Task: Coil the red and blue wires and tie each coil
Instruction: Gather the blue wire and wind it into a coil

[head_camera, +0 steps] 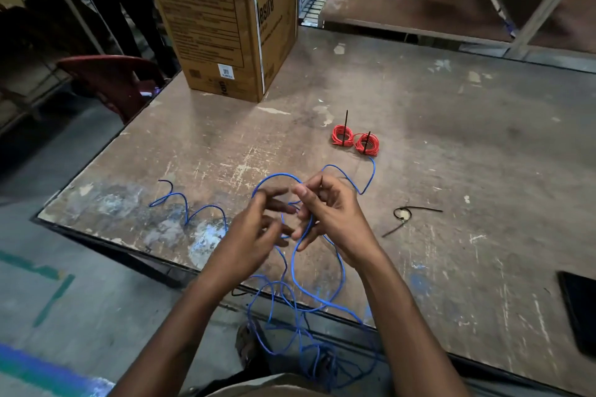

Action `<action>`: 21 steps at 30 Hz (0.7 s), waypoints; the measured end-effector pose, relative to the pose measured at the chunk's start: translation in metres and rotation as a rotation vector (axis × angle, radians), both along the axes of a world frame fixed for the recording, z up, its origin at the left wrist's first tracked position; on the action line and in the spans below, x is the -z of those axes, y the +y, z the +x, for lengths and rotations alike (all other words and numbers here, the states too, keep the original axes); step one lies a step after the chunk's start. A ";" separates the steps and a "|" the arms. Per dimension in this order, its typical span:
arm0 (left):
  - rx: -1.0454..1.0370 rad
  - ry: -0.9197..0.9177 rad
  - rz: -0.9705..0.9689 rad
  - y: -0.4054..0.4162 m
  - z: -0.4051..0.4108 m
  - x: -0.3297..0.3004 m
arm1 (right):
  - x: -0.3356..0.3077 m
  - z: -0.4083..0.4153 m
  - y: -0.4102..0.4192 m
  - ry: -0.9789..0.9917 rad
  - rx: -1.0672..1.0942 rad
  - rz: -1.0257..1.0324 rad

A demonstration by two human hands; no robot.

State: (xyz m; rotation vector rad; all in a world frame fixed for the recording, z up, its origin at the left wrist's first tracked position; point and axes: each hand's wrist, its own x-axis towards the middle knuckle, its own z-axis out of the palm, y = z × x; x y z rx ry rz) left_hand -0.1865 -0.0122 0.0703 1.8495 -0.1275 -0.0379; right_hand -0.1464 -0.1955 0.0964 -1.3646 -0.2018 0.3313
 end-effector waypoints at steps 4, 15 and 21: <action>-0.217 0.182 -0.519 -0.006 0.014 -0.014 | -0.005 -0.005 0.005 0.012 -0.023 0.024; -0.010 0.075 -0.309 0.011 0.039 -0.027 | 0.005 0.008 0.011 -0.270 0.161 -0.387; 0.060 0.168 -0.166 0.013 0.039 -0.027 | 0.008 -0.002 0.012 0.134 0.052 0.081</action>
